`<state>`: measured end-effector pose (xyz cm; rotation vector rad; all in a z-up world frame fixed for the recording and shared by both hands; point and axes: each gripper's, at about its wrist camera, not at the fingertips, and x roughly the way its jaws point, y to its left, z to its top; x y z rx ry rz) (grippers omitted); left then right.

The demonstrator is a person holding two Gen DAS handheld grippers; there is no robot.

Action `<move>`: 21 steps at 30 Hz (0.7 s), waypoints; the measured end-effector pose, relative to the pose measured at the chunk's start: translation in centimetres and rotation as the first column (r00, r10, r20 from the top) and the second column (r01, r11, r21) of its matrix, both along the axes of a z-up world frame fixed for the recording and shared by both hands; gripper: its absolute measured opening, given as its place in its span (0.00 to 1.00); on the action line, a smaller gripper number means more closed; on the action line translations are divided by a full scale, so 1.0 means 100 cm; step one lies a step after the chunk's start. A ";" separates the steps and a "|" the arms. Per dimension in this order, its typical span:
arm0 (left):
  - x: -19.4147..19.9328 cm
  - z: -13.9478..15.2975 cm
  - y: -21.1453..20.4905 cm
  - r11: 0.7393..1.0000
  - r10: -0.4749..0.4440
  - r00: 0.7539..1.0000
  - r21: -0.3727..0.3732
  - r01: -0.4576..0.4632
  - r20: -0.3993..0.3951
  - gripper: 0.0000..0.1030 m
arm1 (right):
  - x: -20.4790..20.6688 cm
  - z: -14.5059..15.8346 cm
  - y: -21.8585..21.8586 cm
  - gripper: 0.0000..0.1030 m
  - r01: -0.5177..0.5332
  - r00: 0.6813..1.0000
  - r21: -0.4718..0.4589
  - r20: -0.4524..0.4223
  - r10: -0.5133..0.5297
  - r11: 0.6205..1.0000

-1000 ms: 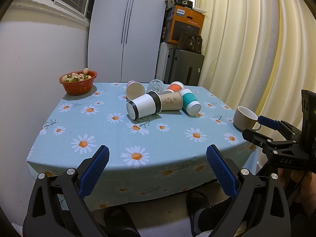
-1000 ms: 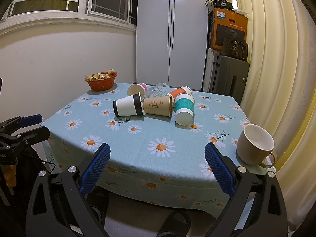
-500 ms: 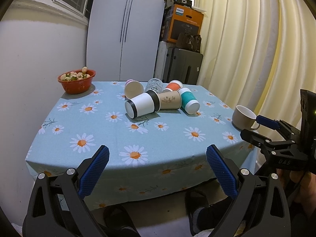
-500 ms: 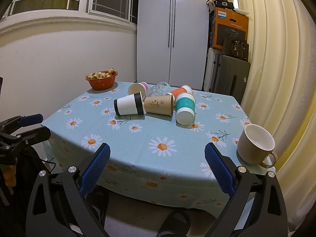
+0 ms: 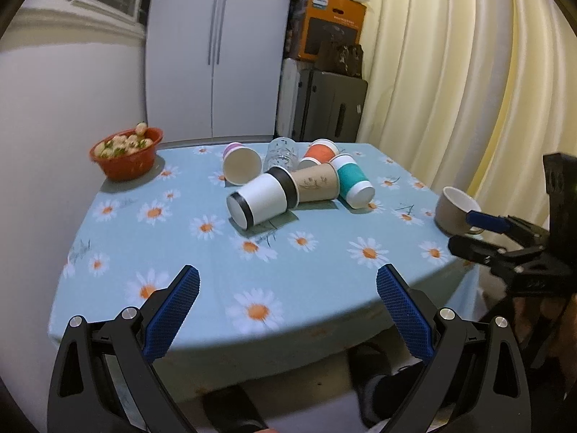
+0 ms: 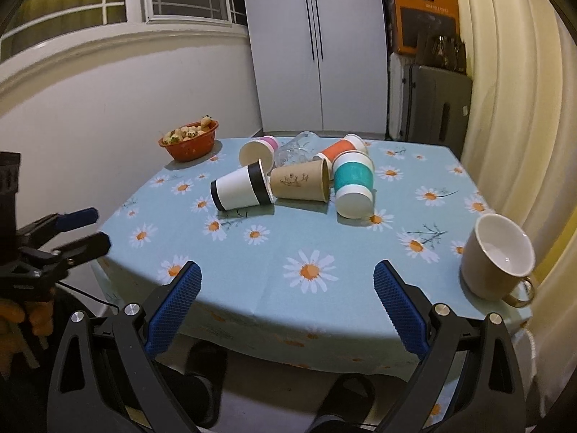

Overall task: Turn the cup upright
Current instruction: 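Move the left tool to the black-and-white cup and close on it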

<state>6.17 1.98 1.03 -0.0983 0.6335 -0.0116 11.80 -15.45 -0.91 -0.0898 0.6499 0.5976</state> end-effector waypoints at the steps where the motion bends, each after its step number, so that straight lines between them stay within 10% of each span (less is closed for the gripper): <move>1: 0.006 0.001 0.001 1.000 -0.010 1.000 0.012 0.010 -0.006 0.93 | 0.006 0.002 0.001 0.93 -0.005 1.000 0.009 -0.014 0.005 1.000; 13: 0.118 0.004 0.014 0.953 -0.195 0.960 0.192 0.234 -0.202 0.93 | 0.081 0.006 0.030 0.93 -0.076 0.982 0.078 -0.170 0.088 0.994; 21: 0.189 -0.023 0.019 0.901 -0.304 0.875 0.185 0.392 -0.376 0.93 | 0.116 -0.003 0.042 0.93 -0.110 0.964 0.072 -0.234 0.124 0.991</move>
